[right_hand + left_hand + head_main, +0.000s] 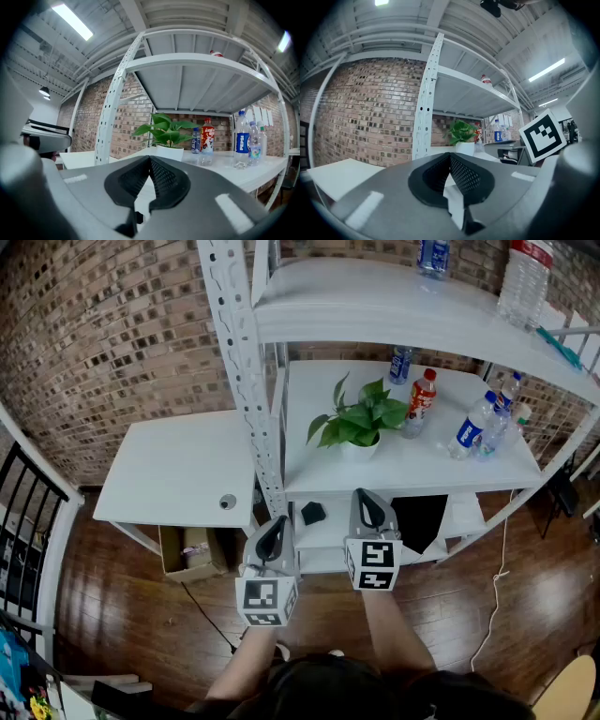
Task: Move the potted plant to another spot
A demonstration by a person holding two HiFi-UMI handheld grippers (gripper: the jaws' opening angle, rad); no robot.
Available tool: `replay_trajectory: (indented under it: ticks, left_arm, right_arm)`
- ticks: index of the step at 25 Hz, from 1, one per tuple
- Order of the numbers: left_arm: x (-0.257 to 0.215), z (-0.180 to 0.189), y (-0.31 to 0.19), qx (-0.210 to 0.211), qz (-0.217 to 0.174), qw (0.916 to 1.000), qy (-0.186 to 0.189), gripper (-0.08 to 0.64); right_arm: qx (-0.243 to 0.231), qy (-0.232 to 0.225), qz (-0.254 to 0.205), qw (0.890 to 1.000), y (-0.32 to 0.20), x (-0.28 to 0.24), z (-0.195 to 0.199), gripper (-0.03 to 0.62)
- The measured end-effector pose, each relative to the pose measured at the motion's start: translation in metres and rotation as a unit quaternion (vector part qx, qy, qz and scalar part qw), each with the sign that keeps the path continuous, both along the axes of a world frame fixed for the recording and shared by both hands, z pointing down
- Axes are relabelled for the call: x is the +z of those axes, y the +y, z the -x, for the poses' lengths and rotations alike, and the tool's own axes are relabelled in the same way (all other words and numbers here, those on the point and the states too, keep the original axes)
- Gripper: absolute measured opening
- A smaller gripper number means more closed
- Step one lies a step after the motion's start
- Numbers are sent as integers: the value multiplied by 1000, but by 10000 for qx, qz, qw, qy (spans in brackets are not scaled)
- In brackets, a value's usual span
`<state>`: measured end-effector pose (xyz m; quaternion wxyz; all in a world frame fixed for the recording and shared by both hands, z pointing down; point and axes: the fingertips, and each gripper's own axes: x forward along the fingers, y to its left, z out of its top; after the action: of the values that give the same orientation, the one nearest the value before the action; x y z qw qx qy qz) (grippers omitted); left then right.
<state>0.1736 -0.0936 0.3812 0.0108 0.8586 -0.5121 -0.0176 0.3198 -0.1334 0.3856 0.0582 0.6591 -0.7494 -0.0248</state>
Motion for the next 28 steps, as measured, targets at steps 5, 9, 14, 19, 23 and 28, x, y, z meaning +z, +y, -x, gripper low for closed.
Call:
replay_trajectory:
  ticks: [5, 9, 14, 19, 23, 28]
  left_arm:
    - [1, 5, -14, 28, 58, 10000, 10, 12]
    - [0, 8, -22, 94, 63, 9999, -28, 12]
    - [1, 15, -30, 124, 102, 9998, -76, 12]
    - [-3, 23, -38, 123, 60, 9999, -60, 12]
    - [1, 31, -41, 81, 117, 9999, -75, 12]
    - [4, 35, -42, 73, 158, 9998, -86, 12]
  right_arm:
    - [45, 104, 100, 9999, -29, 3, -5, 168]
    - [208, 73, 154, 9996, -56, 2, -9, 371]
    - [376, -280, 260, 9986, -97, -3, -21, 497]
    - [543, -290, 500, 9969, -130, 5, -36, 519]
    - [515, -251, 753, 9955, -146, 18, -40, 538]
    - [502, -186, 1001, 9935, -162, 27, -40, 542]
